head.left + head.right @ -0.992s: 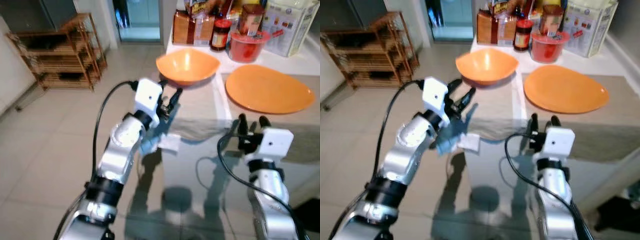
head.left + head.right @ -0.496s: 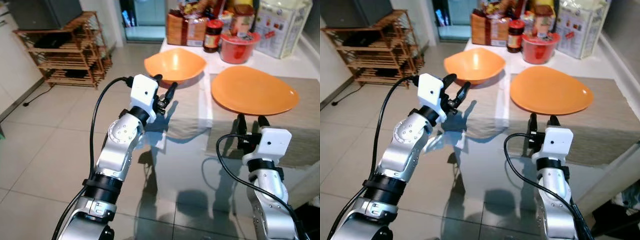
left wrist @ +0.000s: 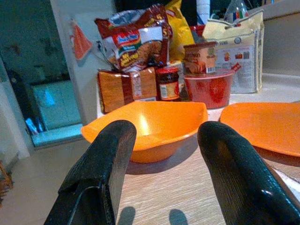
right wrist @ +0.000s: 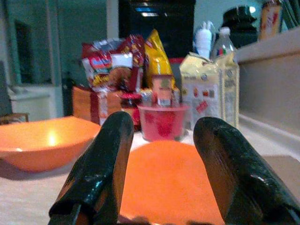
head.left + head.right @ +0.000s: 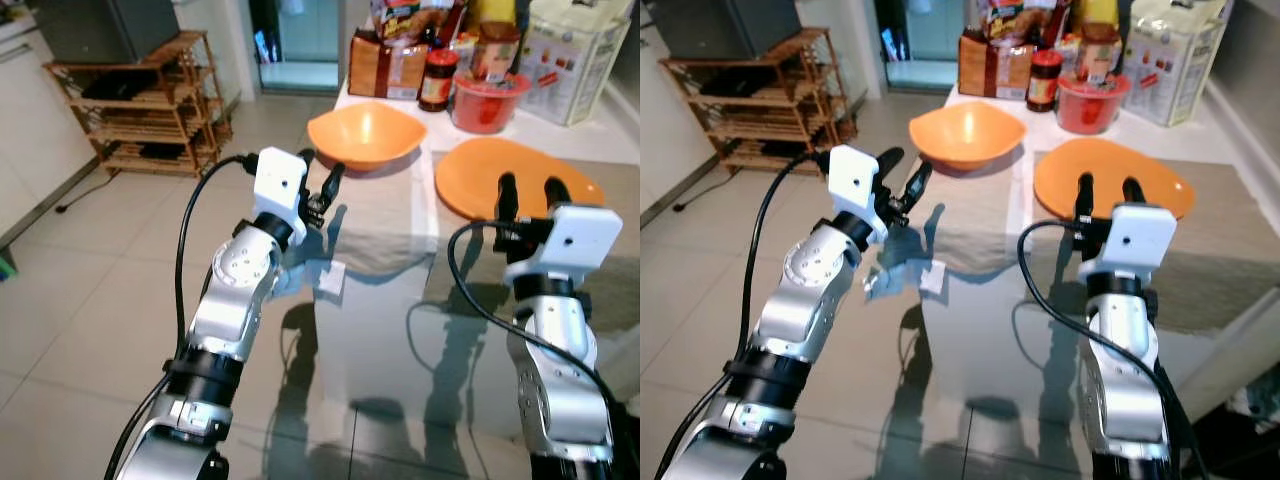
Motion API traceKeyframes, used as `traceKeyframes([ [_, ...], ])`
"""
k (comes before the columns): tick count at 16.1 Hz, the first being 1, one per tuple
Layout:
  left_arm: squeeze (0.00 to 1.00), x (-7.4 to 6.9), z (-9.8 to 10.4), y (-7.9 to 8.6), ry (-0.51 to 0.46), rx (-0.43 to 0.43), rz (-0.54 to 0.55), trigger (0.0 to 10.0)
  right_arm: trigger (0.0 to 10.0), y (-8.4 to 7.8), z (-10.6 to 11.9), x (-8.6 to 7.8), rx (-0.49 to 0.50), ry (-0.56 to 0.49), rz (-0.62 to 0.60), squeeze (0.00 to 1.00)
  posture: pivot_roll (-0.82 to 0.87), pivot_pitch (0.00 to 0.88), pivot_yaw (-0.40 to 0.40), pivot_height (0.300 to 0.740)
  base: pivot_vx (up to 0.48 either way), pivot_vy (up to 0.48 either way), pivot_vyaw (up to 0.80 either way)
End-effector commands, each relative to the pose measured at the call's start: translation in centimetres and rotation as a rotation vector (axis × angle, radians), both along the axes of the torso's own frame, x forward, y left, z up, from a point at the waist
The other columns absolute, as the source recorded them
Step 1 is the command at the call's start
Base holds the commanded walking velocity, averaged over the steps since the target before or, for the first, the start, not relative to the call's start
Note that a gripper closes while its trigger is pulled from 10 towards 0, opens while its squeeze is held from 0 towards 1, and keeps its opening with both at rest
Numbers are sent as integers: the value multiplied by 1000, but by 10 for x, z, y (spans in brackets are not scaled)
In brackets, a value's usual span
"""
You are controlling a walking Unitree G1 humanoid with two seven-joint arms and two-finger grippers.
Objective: Setting the table
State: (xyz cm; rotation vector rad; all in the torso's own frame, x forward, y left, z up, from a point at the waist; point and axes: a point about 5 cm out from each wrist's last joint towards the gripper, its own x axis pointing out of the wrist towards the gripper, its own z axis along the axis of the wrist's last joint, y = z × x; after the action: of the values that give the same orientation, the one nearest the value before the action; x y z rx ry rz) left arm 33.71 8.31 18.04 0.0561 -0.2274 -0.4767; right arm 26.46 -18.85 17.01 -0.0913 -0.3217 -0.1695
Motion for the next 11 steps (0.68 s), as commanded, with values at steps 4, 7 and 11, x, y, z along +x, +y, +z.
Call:
traceKeyframes([
  [4, 0, -2, 14, -4, -63, -1, -16, 10000, 10000, 0, 1, -3, -8, 9, -21, 0, -82, 0, 75, 722, 466, 0, 0],
  [7, 0, -7, 24, -11, -117, -14, -50, 10000, 10000, 1, 4, -4, -26, -8, -28, 0, -85, 0, 74, 722, 467, 0, 0],
  [11, 0, -9, 33, -14, -158, -42, -55, 10000, 10000, 2, 3, -3, -27, -9, -31, 0, -79, 0, 74, 722, 234, 0, 0],
])
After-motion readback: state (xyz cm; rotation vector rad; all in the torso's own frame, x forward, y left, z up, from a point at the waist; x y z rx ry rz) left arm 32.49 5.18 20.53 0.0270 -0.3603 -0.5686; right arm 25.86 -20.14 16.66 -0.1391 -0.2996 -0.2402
